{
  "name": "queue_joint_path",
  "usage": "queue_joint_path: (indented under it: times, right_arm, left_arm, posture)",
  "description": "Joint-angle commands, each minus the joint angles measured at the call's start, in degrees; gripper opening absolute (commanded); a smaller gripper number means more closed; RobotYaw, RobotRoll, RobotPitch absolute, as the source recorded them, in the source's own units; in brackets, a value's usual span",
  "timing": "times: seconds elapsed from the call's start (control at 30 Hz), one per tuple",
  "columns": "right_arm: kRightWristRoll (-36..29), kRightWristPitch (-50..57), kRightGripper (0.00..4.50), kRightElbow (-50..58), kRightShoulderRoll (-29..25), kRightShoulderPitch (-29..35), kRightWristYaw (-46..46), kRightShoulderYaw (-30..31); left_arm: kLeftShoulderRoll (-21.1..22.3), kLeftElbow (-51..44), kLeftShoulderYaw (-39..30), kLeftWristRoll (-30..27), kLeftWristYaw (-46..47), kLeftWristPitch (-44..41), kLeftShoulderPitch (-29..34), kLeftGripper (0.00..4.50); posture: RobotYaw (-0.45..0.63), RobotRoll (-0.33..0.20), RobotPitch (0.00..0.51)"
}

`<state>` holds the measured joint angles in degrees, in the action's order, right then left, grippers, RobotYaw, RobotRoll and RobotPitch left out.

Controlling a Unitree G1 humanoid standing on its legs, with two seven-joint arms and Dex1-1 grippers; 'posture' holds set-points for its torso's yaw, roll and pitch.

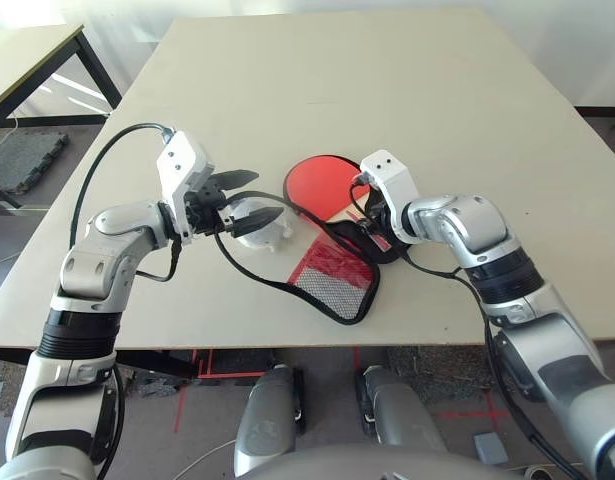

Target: Store the ping-pong paddle in its case and zip it.

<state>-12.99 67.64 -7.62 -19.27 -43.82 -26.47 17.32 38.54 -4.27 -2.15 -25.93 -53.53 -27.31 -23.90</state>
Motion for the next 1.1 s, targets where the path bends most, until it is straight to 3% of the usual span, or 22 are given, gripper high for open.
queue_joint_path:
  times: [0.03,0.37,0.57,0.67,0.83,1.0,1.1]
  right_arm:
    - [0.94,-0.81,1.05,-0.73,-0.17,0.07,-0.51,0.55]
    - [1.07,0.33,1.05,0.84,-0.25,0.94,-1.64,0.28]
    - [0.45,0.5,3.18,4.03,-2.01,1.99,-3.08,-0.53]
    - [-2.99,-5.28,4.37,7.56,-2.23,4.62,-6.1,-5.95]
    - [-4.24,-20.22,4.44,6.91,-7.32,6.53,-13.55,-11.14]
    - [-3.31,-32.82,4.44,-3.28,-11.07,4.49,-16.64,-16.4]
    - [-3.0,-36.61,4.44,-7.5,-12.73,2.85,-16.72,-18.72]
  left_arm:
    - [0.06,-1.52,-0.67,-0.9,0.08,-1.33,0.73,4.5]
    - [2.08,-0.04,-1.94,-0.73,-0.34,-1.75,0.43,4.5]
    - [5.09,2.15,-4.2,-0.85,-1.74,-1.05,-0.16,4.5]
    - [6.49,4.03,-5.63,-0.43,-2.08,-0.35,-0.81,4.5]
    - [10.61,7.25,-7.74,0.43,-4.08,1.09,-0.51,4.5]
    - [17.04,16.15,-8.09,3.43,-7.69,4.65,-2.41,4.5]
    - [21.41,16.87,-5.93,3.64,-13.66,2.78,-0.9,4.5]
  posture:
    - [0.15,0.0,0.1]
    - [0.15,0.0,0.103]
    - [0.15,0.0,0.1]
    - [0.15,0.0,0.1]
    - [0.16,0.0,0.102]
    - [0.16,0.0,0.106]
    - [0.15,0.0,0.108]
